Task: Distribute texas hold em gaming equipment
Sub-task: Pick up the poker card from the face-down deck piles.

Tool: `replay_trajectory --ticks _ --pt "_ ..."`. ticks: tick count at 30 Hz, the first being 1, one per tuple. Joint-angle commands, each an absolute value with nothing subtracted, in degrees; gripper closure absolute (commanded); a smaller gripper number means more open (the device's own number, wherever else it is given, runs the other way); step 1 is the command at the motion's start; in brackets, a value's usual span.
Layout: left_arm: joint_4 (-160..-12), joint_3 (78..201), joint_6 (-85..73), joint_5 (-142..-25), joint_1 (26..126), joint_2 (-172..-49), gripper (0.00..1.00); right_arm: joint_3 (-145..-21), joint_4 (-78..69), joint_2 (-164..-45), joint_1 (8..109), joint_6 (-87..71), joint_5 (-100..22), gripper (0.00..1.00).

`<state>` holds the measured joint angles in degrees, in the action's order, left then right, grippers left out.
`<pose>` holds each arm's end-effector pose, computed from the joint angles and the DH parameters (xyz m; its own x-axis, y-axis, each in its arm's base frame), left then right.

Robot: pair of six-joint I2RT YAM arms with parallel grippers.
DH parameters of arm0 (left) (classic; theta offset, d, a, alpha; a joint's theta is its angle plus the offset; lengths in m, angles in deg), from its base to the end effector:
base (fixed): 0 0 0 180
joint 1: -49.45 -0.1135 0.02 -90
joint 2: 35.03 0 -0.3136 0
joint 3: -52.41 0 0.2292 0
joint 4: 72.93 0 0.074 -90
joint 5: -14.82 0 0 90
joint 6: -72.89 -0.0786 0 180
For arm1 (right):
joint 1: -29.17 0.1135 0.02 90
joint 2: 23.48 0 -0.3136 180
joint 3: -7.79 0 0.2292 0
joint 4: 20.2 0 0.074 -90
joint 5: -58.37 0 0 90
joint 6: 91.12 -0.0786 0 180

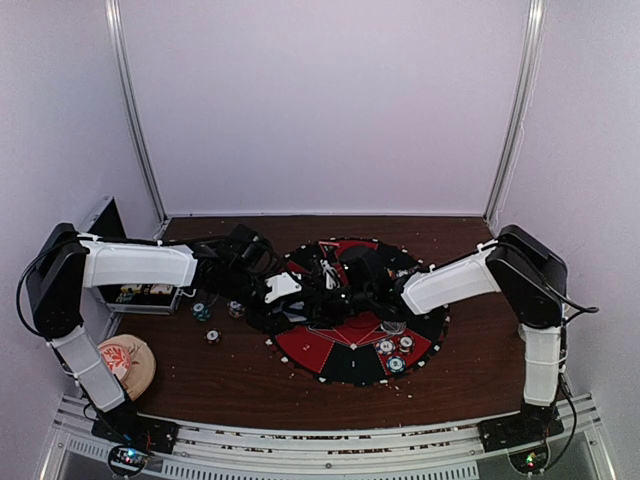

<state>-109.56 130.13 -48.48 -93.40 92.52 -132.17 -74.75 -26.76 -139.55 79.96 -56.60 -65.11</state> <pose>0.2449 -0.2625 0.2251 -0.1133 0.7828 -0.6118 0.9782 0.1958 0.0693 0.2656 0.3941 0.2053 -0.9510 -0.0786 -0.2989 -0.3061 0.3725 0.8761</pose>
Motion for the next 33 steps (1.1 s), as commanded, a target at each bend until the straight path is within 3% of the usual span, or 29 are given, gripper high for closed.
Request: replay_trajectory --ticks 1,11,17,33 --pt "-108.93 130.25 -48.32 -94.69 92.34 -130.33 0.56 -76.58 -27.05 -140.01 80.42 -55.69 -64.84 0.47" --pt "-109.33 130.33 -48.40 -94.65 92.36 -130.23 0.51 -74.74 -26.23 -138.63 79.75 -56.05 -62.93 0.59" --pt "-109.31 130.34 -48.41 -94.61 92.34 -130.13 0.46 -72.96 -25.59 -137.02 78.98 -55.96 -62.36 0.60" --pt "-109.34 130.25 -48.54 -94.08 92.34 -130.67 0.46 -69.66 -26.13 -131.54 77.95 -55.31 -62.72 0.62"
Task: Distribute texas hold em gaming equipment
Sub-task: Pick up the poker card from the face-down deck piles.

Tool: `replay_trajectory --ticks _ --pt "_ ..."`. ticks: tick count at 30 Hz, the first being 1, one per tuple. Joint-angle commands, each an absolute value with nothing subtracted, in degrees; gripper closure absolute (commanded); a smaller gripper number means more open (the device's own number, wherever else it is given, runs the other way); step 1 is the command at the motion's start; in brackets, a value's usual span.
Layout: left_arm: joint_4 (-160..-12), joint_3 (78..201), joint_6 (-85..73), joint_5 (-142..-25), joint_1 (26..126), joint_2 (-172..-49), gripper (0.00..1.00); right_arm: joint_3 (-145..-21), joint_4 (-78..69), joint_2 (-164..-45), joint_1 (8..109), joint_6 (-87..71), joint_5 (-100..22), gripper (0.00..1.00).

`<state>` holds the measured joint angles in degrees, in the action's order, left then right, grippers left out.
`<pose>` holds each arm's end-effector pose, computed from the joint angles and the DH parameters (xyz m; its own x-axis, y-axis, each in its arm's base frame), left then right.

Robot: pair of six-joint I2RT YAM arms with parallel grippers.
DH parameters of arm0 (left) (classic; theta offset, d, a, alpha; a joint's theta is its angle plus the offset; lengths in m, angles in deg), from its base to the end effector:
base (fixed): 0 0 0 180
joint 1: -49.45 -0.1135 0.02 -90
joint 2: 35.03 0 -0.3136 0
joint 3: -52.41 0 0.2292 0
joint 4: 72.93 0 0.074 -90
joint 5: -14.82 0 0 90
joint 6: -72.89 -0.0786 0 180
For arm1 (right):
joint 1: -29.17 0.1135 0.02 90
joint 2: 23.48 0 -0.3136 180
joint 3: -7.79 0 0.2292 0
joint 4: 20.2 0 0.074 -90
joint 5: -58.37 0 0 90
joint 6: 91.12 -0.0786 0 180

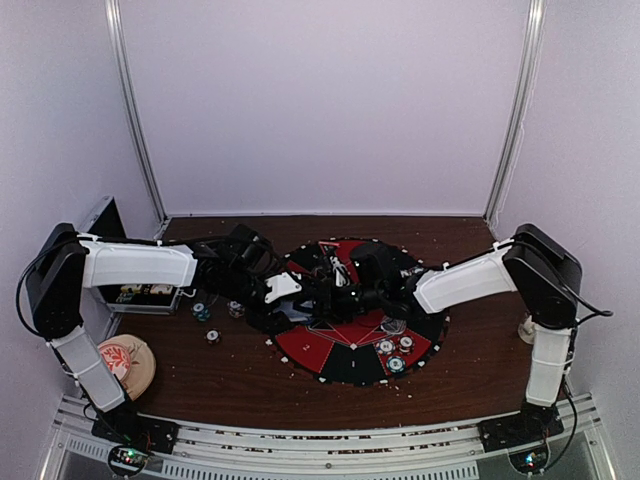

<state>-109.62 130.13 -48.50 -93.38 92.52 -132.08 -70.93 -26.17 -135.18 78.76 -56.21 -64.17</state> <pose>0.2447 -0.2623 0.2256 -0.1128 0.7828 -0.6120 0.9782 0.1957 0.0700 0.2616 0.3725 0.2164 -0.9496 -0.0490 -0.3095 -0.3037 0.3875 0.8704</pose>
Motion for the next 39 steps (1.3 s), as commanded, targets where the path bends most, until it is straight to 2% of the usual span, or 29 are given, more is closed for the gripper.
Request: replay_trajectory --ticks 1,8,20,25,39 --pt "-109.27 130.33 -48.49 -94.08 92.36 -130.68 0.46 -69.57 -26.22 -131.12 78.00 -55.42 -62.86 0.62" --pt "-109.21 130.34 -48.49 -93.90 92.34 -130.90 0.47 -69.09 -26.03 -128.96 77.95 -55.41 -63.30 0.64" --pt "-109.02 130.17 -48.54 -93.33 92.39 -131.14 0.46 -67.37 -27.11 -128.05 78.13 -55.82 -64.13 0.86" --pt "-109.02 130.17 -48.58 -93.22 92.25 -131.28 0.46 -66.73 -27.62 -127.62 78.13 -55.90 -64.25 1.00" --pt "-109.10 128.39 -49.43 -93.29 89.79 -130.26 0.47 -61.19 -24.87 -119.58 74.96 -53.32 -61.85 1.00"
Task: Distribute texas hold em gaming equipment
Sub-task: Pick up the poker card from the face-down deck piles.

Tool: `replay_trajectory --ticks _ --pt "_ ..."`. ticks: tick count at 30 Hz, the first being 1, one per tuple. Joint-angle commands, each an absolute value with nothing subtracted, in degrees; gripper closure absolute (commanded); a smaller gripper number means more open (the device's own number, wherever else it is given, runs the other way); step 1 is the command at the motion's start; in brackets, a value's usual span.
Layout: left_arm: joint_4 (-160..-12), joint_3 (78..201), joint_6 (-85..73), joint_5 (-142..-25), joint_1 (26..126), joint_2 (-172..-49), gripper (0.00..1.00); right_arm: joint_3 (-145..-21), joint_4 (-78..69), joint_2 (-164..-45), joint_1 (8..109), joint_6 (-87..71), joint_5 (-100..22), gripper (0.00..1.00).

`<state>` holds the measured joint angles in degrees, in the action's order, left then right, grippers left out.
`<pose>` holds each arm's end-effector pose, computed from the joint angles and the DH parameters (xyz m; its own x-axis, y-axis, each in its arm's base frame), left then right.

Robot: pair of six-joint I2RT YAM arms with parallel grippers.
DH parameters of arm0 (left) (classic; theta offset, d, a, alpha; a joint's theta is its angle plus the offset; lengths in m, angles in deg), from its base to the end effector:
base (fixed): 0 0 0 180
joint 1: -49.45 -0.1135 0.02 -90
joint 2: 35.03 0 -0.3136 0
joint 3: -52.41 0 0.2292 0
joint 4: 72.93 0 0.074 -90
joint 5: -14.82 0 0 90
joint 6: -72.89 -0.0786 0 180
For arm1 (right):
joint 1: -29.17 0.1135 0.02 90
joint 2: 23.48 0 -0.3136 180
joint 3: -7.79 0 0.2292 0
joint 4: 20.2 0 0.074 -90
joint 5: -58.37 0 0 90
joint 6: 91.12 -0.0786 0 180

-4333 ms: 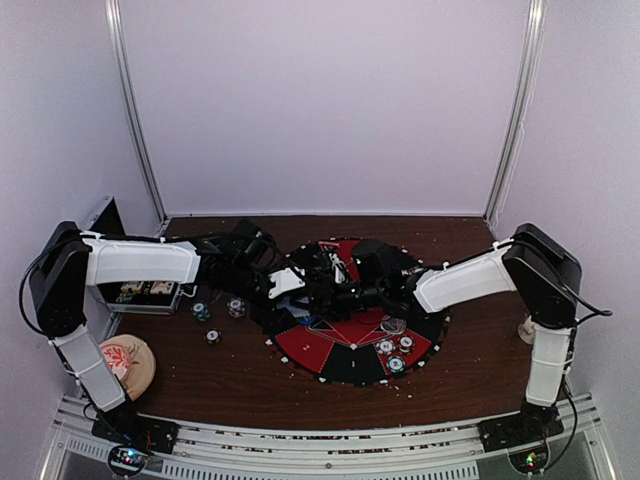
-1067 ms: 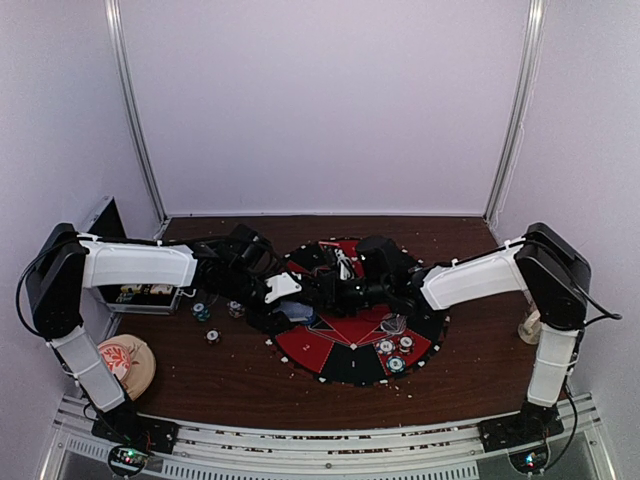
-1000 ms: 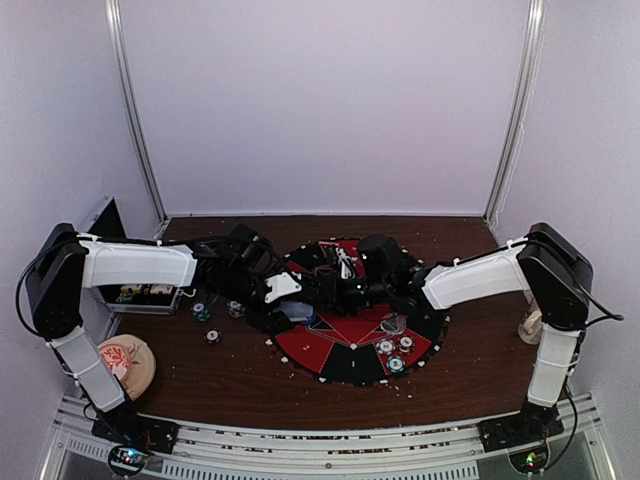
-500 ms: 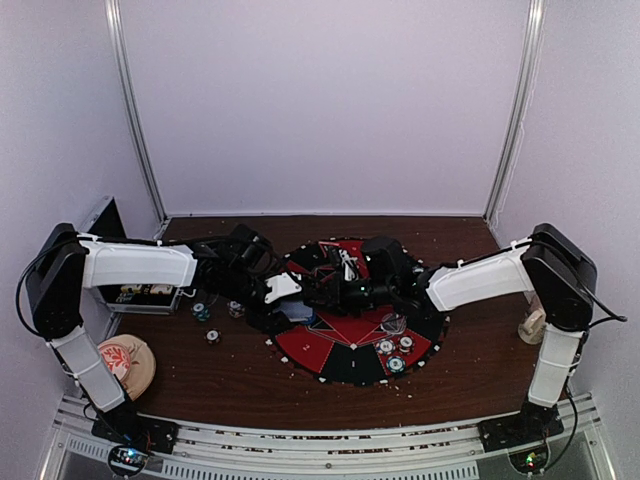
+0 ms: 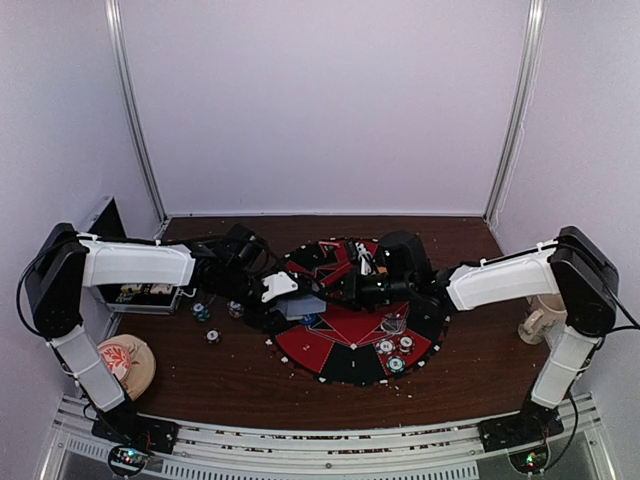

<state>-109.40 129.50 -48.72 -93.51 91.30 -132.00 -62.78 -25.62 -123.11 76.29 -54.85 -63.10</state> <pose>0.2486 -0.2559 0.2231 -0.1281 0.7827 -0.6091 0.9749 0.2121 0.0675 0.2435 0.3225 0.2548 -0.9277 0.0115 -0.3732 -0.3423 0.3729 0.8624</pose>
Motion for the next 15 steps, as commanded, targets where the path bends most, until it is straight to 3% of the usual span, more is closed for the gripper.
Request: replay_trajectory --ticks 1,15 --pt "-109.11 128.13 -49.47 -93.29 89.45 -130.17 0.47 -60.77 -24.62 -119.02 74.72 -53.16 -61.74 1.00" --pt "-109.35 124.15 -49.71 -93.90 83.65 -125.26 0.48 -59.04 -18.10 -117.61 71.30 -47.49 -62.04 1.00"
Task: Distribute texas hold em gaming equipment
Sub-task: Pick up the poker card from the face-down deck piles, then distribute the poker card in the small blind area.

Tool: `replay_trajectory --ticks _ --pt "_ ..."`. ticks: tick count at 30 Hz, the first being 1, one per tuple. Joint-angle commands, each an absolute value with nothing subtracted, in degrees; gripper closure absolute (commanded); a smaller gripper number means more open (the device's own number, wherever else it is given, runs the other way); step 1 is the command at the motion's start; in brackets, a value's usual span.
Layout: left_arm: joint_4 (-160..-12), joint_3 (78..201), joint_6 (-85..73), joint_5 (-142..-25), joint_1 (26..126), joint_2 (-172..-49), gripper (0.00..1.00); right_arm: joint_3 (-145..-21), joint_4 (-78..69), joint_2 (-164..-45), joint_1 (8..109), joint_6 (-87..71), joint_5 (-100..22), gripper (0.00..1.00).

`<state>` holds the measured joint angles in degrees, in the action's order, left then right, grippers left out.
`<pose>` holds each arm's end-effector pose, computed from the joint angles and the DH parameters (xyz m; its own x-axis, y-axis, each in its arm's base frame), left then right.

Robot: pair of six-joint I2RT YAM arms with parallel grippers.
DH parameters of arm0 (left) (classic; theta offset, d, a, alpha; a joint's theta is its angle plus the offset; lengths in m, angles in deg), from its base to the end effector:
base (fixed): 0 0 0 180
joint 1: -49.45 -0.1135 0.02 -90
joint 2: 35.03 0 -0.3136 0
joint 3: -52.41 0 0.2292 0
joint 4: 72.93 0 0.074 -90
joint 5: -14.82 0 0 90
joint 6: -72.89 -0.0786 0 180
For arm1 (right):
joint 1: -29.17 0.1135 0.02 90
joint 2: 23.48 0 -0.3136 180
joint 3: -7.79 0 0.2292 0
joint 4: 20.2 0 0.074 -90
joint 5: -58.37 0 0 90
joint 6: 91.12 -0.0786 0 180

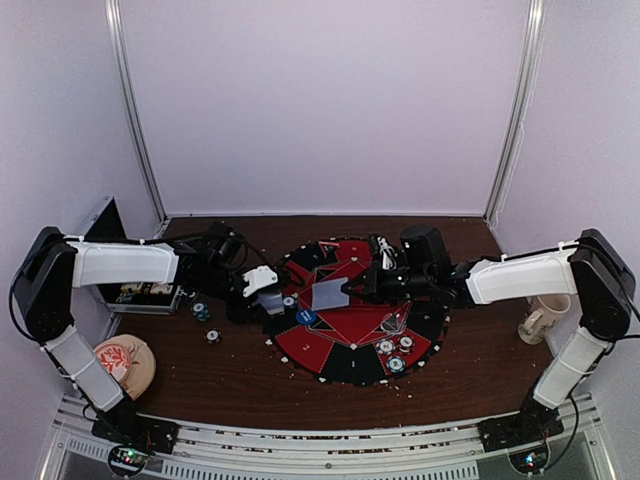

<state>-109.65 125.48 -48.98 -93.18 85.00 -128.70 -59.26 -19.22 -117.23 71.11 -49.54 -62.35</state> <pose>0.2584 -0.2145 0.2206 -0.2179 0.7729 -0.5959 0.9465 0.3164 0.0642 0.2489 0.2776 0.2577 -0.9108 0.0461 -0.4102 -0.3462 0.4560 0.8199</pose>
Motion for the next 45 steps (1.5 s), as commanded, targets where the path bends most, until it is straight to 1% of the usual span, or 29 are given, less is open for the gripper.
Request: replay_trajectory --ticks 1,12,22,31,41,42,45 --pt "-109.46 123.72 -49.76 -93.90 83.24 -124.68 0.48 -58.98 -18.81 -118.30 71.46 -47.74 -62.38 1.00" --pt "-109.54 120.32 -49.50 -93.90 80.69 -119.88 0.48 -66.76 -21.99 -131.37 76.63 -49.23 -65.36 1.00" --pt "-109.01 119.88 -49.10 -94.91 80.67 -119.75 0.48 -70.75 -26.53 -138.47 79.33 -52.99 -66.86 1.00" --pt "-109.00 119.79 -49.10 -95.74 80.71 -119.64 0.49 -72.32 -26.11 -142.21 79.54 -54.07 -66.72 1.00" --pt "-109.00 119.96 -49.10 -96.10 80.74 -119.92 0.49 -73.22 -20.82 -142.68 79.54 -51.60 -66.55 1.00" --pt "-108.97 119.95 -49.10 -96.10 80.73 -119.93 0.49 -73.39 -19.76 -142.64 79.54 -51.00 -66.08 0.99" --pt "-109.01 120.01 -49.03 -96.10 80.73 -120.02 0.49 -74.13 -16.28 -141.92 79.56 -48.99 -64.51 0.83"
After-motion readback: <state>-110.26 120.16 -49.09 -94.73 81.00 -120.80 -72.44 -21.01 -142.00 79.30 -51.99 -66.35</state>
